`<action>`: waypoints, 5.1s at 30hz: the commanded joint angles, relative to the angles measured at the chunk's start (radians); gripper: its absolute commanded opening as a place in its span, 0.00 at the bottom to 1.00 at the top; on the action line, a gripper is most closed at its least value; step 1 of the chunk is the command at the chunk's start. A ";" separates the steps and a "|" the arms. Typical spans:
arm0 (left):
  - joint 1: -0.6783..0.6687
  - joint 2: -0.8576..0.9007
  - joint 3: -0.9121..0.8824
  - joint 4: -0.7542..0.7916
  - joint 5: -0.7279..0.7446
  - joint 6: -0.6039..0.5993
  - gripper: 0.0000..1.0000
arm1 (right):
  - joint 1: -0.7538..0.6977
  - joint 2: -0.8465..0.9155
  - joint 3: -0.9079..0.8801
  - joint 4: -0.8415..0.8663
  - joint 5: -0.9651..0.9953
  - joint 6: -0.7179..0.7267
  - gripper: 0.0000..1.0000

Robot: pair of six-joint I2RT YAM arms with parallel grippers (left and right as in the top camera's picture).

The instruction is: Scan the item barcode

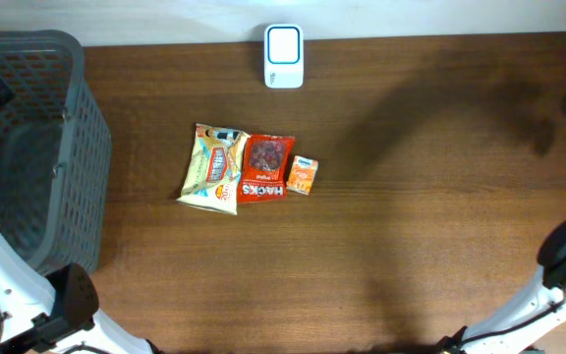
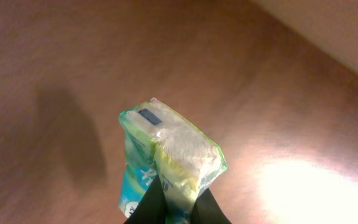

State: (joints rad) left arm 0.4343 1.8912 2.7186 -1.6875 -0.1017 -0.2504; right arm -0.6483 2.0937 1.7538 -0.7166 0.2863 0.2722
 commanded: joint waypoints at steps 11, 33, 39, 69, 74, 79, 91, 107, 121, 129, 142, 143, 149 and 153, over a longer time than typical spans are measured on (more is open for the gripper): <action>0.003 -0.014 0.011 0.000 -0.002 -0.002 0.99 | -0.144 -0.008 -0.017 -0.022 -0.186 0.021 0.99; 0.001 -0.014 0.011 0.000 -0.003 -0.002 0.99 | 0.806 -0.008 -0.106 -0.261 -0.687 -0.042 0.40; 0.001 -0.014 0.011 0.000 -0.002 -0.002 0.99 | 1.026 -0.008 -0.106 -0.231 -0.477 0.139 0.15; 0.001 -0.014 0.011 0.000 -0.002 -0.002 0.99 | 1.091 -0.008 -0.232 -0.251 -0.117 0.269 0.04; 0.001 -0.014 0.011 0.000 -0.002 -0.002 0.99 | 1.093 -0.018 -0.034 -0.414 -0.228 0.236 0.04; 0.001 -0.014 0.011 0.000 -0.002 -0.002 0.99 | 1.116 -0.013 0.017 -0.300 -0.464 0.064 0.56; 0.001 -0.014 0.011 0.000 -0.002 -0.002 0.99 | 1.264 0.143 0.013 -0.247 -0.073 0.241 0.43; 0.001 -0.014 0.011 0.000 -0.002 -0.002 0.99 | 1.155 0.069 0.084 -0.316 -0.349 0.154 0.04; 0.001 -0.014 0.011 0.000 -0.002 -0.002 0.99 | 0.763 0.059 -0.283 -0.033 -1.313 -0.092 0.04; 0.001 -0.014 0.011 0.000 -0.002 -0.002 0.99 | 0.530 0.054 -0.424 -0.031 -1.130 -0.115 0.15; 0.001 -0.014 0.011 0.000 -0.002 -0.002 0.99 | 0.565 -0.091 -0.401 -0.135 -1.031 -0.298 0.58; 0.001 -0.014 0.011 0.000 -0.002 -0.002 0.99 | 0.579 -0.091 -0.402 -0.116 -1.000 -0.298 0.55; 0.001 -0.014 0.011 0.000 -0.002 -0.002 0.99 | 0.723 -0.090 -0.425 -0.001 -0.792 -0.290 0.56; 0.001 -0.014 0.011 0.000 -0.002 -0.002 0.99 | 0.787 -0.089 -0.425 0.018 -0.582 -0.166 0.55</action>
State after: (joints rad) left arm 0.4343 1.8912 2.7186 -1.6875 -0.1017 -0.2504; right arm 0.1055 2.0148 1.3384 -0.7017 -0.4919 0.0151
